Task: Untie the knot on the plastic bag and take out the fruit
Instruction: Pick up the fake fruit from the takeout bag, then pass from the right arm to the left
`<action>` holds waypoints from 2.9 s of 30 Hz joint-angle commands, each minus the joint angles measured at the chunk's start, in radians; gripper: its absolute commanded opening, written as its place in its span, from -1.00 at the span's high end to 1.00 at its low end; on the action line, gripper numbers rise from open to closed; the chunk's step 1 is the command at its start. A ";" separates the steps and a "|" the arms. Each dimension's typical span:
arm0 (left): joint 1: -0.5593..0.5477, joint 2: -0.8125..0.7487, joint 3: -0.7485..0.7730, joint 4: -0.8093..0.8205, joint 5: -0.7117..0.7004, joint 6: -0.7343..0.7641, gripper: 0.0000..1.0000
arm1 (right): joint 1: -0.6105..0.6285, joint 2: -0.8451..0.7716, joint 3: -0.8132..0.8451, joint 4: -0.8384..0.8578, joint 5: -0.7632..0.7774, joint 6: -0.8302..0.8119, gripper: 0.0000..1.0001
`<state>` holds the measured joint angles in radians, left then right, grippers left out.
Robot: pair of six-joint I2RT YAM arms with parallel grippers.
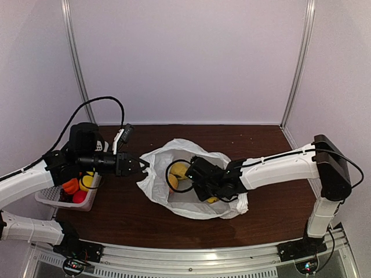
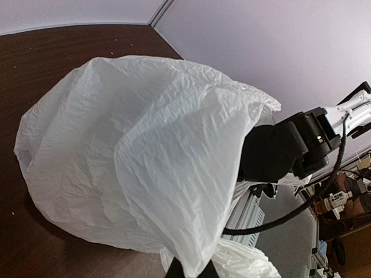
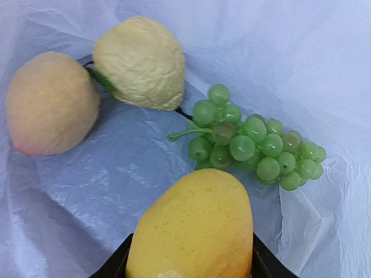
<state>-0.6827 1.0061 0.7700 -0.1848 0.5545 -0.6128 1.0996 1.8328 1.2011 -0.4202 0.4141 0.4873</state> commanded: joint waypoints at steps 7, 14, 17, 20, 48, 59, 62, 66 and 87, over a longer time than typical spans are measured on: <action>-0.006 0.051 0.017 0.070 -0.028 -0.024 1.00 | 0.161 -0.122 -0.044 0.183 -0.026 -0.204 0.24; -0.006 0.077 0.038 0.017 -0.093 -0.020 1.00 | 0.213 -0.274 -0.108 0.274 -0.030 -0.193 0.22; -0.006 0.085 0.039 0.013 -0.106 -0.024 1.00 | 0.220 -0.358 -0.137 0.304 -0.036 -0.186 0.22; -0.006 0.085 0.047 0.013 -0.120 -0.035 1.00 | 0.225 -0.440 -0.157 0.329 -0.051 -0.188 0.21; -0.008 -0.004 0.441 -0.318 -0.206 -0.033 -0.65 | 0.228 -0.733 -0.109 0.375 0.023 -0.298 0.16; -0.095 0.105 0.444 -0.180 -0.148 -0.005 -0.74 | 0.228 -0.685 -0.189 0.417 -0.108 -0.198 0.14; -0.104 0.116 0.408 -0.180 -0.163 0.014 -0.85 | 0.228 -0.687 -0.233 0.457 -0.136 -0.148 0.14; -0.116 0.144 0.362 -0.178 -0.157 0.017 -0.93 | 0.229 -0.670 -0.238 0.466 -0.200 -0.111 0.14; -0.212 0.130 0.411 0.066 -0.126 -0.102 -0.95 | 0.229 -0.636 -0.051 0.427 -0.158 -0.308 0.14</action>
<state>-0.8917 1.1656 1.1431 -0.2749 0.3729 -0.6464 1.3239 1.1828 1.1049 0.0242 0.1860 0.2626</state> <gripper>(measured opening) 0.974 0.528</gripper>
